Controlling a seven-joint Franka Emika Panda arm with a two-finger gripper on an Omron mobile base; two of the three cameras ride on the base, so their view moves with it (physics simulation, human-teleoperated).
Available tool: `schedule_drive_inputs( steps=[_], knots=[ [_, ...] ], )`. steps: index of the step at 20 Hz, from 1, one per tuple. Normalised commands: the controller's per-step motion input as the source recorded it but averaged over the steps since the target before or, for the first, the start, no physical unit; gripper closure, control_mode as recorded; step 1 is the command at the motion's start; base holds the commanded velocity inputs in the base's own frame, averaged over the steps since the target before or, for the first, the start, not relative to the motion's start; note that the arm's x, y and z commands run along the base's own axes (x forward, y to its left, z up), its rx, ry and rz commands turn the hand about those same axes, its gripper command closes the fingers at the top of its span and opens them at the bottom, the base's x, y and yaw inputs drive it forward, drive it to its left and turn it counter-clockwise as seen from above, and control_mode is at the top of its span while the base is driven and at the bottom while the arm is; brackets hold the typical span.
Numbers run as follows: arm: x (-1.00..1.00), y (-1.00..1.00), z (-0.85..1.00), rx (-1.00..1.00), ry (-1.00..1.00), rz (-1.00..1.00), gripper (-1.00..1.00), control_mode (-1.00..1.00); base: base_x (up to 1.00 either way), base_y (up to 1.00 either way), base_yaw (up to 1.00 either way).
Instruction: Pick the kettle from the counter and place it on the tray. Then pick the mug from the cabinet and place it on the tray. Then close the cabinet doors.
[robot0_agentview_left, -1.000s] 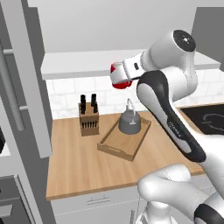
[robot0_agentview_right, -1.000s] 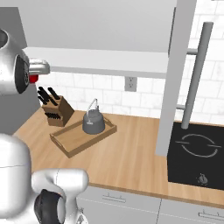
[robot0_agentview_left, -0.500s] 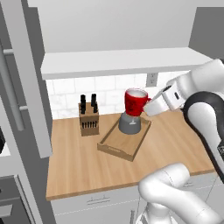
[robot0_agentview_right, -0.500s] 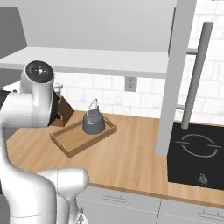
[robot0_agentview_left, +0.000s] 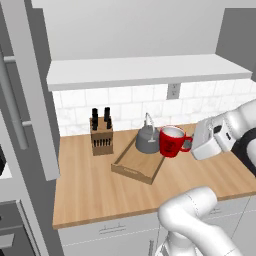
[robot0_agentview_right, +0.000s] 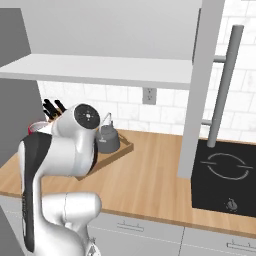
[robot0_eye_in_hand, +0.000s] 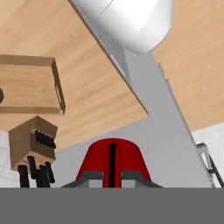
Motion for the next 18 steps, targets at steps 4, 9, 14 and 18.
schedule_drive_inputs(
  steps=[4,9,14,18],
  knots=[
    [0.39,-0.18,-0.60,0.00,0.00,0.07,1.00,-1.00,0.00,0.00,0.00],
    [0.43,-0.04,-0.64,0.00,0.00,0.06,1.00,-1.00,0.00,0.00,0.00],
    [0.46,0.00,-0.60,0.00,-0.08,0.04,1.00,-1.00,0.00,0.00,0.00],
    [0.57,-0.04,-0.40,0.00,-0.04,0.07,1.00,-1.00,0.00,0.00,0.00]
  ],
)
